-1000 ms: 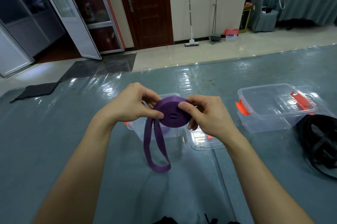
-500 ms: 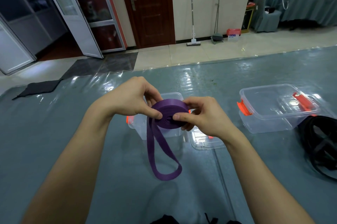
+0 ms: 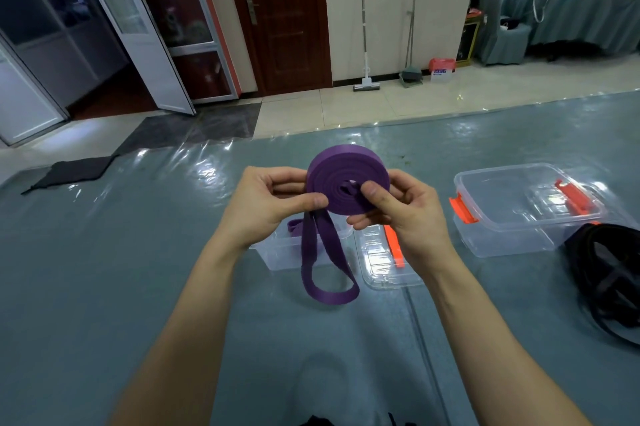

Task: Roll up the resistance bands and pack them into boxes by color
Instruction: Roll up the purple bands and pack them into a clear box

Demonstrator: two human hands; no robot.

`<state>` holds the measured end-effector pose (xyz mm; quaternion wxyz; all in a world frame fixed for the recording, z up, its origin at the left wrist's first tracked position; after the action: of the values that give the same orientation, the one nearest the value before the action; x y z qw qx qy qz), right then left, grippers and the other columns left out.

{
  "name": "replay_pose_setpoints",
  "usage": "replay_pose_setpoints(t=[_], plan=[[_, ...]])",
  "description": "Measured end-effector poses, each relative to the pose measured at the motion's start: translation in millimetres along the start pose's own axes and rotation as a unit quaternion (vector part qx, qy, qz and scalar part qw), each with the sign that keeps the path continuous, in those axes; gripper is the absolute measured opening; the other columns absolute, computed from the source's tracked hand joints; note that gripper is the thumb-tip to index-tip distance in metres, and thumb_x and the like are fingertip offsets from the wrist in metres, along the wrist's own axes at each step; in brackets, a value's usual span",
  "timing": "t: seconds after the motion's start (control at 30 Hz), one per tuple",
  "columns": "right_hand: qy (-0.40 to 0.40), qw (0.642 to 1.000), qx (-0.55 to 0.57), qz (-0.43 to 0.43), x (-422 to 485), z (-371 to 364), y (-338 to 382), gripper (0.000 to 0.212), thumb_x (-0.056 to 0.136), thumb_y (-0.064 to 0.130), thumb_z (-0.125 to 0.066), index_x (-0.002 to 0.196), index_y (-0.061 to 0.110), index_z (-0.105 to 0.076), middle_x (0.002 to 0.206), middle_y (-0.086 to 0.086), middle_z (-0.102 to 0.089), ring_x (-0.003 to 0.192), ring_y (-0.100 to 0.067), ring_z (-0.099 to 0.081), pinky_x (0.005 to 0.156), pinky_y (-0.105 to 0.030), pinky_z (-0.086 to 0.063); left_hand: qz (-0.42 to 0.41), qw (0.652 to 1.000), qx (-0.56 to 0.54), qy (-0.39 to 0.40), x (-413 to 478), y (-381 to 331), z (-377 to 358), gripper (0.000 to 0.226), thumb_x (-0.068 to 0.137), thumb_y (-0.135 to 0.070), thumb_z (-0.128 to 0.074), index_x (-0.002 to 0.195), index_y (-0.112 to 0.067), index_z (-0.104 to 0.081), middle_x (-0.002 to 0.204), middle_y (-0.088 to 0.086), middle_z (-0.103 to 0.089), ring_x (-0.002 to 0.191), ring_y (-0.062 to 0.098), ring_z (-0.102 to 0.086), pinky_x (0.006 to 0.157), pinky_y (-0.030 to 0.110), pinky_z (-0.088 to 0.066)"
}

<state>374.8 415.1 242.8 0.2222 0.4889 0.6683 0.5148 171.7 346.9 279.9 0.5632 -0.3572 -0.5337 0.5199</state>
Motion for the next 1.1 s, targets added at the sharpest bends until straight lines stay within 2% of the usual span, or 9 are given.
replay_pose_setpoints(t=[0.23, 0.3, 0.37, 0.43, 0.53, 0.67, 0.83, 1.0, 1.1], plan=[[0.031, 0.999, 0.033, -0.023, 0, -10, -14, 0.032, 0.088, 0.027, -0.085, 0.110, 0.007, -0.073, 0.103, -0.023, -0.080, 0.073, -0.041, -0.080, 0.066, -0.037, -0.067, 0.003, 1.000, 0.008, -0.012, 1, -3, 3, 0.048, 0.061, -0.048, -0.103, 0.102, -0.027, -0.088, 0.104, 0.006, -0.085, 0.098, 0.025, -0.084, 0.086, 0.027, -0.065], [0.080, 0.994, -0.059, -0.051, -1, -12, -19, 0.046, 0.085, 0.029, -0.091, 0.123, 0.012, -0.071, 0.114, -0.014, -0.081, 0.088, -0.037, -0.081, 0.080, -0.045, -0.069, 0.008, 0.999, 0.035, -0.004, 0, -3, 7, 0.042, 0.065, -0.041, -0.102, 0.102, -0.025, -0.088, 0.101, 0.007, -0.085, 0.094, 0.026, -0.084, 0.086, 0.030, -0.067], [0.122, 0.937, -0.327, -0.025, -1, -9, -19, 0.097, 0.068, 0.045, -0.101, 0.151, 0.035, -0.052, 0.142, 0.009, -0.069, 0.113, -0.020, -0.076, 0.095, -0.045, -0.064, 0.029, 0.996, 0.084, 0.028, -2, -4, 7, 0.039, 0.065, -0.038, -0.102, 0.100, -0.026, -0.088, 0.096, 0.005, -0.086, 0.090, 0.025, -0.084, 0.084, 0.028, -0.067], [0.129, 0.823, -0.548, 0.074, -6, -16, -11, 0.139, 0.059, 0.054, -0.101, 0.168, 0.048, -0.015, 0.170, 0.021, -0.034, 0.139, -0.014, -0.058, 0.103, -0.038, -0.056, 0.059, 0.983, 0.160, 0.064, 1, -4, 7, 0.036, 0.065, -0.040, -0.103, 0.096, -0.027, -0.088, 0.090, 0.002, -0.085, 0.086, 0.021, -0.084, 0.083, 0.029, -0.067], [0.154, 0.752, -0.595, 0.237, -23, -48, -10, 0.131, 0.070, 0.041, -0.097, 0.172, 0.036, -0.014, 0.180, 0.015, -0.010, 0.152, -0.020, -0.043, 0.108, -0.042, -0.055, 0.100, 0.957, 0.244, 0.122, 7, -2, 4, 0.034, 0.068, -0.040, -0.102, 0.093, -0.024, -0.088, 0.084, 0.004, -0.084, 0.087, 0.027, -0.083, 0.092, 0.048, -0.066], [0.138, 0.767, -0.552, 0.296, -31, -62, -19, 0.093, 0.082, 0.032, -0.084, 0.163, 0.016, -0.040, 0.169, 0.000, -0.040, 0.148, -0.023, -0.050, 0.100, -0.045, -0.058, 0.100, 0.942, 0.287, 0.142, 12, -5, 1, 0.033, 0.066, -0.049, -0.096, 0.090, -0.028, -0.087, 0.081, 0.003, -0.083, 0.085, 0.030, -0.081, 0.091, 0.056, -0.063], [0.013, 0.789, -0.521, 0.327, -25, -41, -1, 0.094, 0.076, 0.035, -0.090, 0.154, 0.006, -0.046, 0.152, -0.007, -0.054, 0.133, -0.025, -0.061, 0.102, -0.032, -0.057, 0.076, 0.982, 0.153, 0.076, 4, 12, 0, 0.038, 0.071, -0.049, -0.099, 0.103, -0.032, -0.087, 0.097, 0.001, -0.086, 0.093, 0.023, -0.084, 0.093, 0.043, -0.067], [0.054, 0.799, -0.547, 0.244, -15, -35, -16, 0.122, 0.073, 0.052, -0.090, 0.169, 0.023, -0.022, 0.174, 0.005, -0.028, 0.132, -0.024, -0.062, 0.091, -0.039, -0.062, 0.068, 0.992, 0.102, 0.035, -1, 28, 3, 0.036, 0.074, -0.039, -0.100, 0.107, -0.028, -0.088, 0.098, 0.006, -0.086, 0.094, 0.026, -0.084, 0.090, 0.037, -0.067], [0.111, 0.732, -0.625, 0.250, -15, -40, -28, 0.127, 0.071, 0.051, -0.088, 0.172, 0.036, -0.012, 0.181, 0.009, -0.008, 0.120, -0.028, -0.068, 0.077, -0.041, -0.063, 0.084, 0.976, 0.175, 0.096, 4, 26, 5, 0.026, 0.077, -0.035, -0.098, 0.100, -0.030, -0.089, 0.094, 0.000, -0.086, 0.093, 0.019, -0.084, 0.089, 0.030, -0.065]])
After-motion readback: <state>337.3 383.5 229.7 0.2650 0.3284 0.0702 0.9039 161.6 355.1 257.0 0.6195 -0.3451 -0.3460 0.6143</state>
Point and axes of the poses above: each hand's wrist, its own x-axis towards the middle knuckle, its own z-axis out of the back of the hand, y = z × x, the point moved 9 cm from there along x, towards the middle knuckle
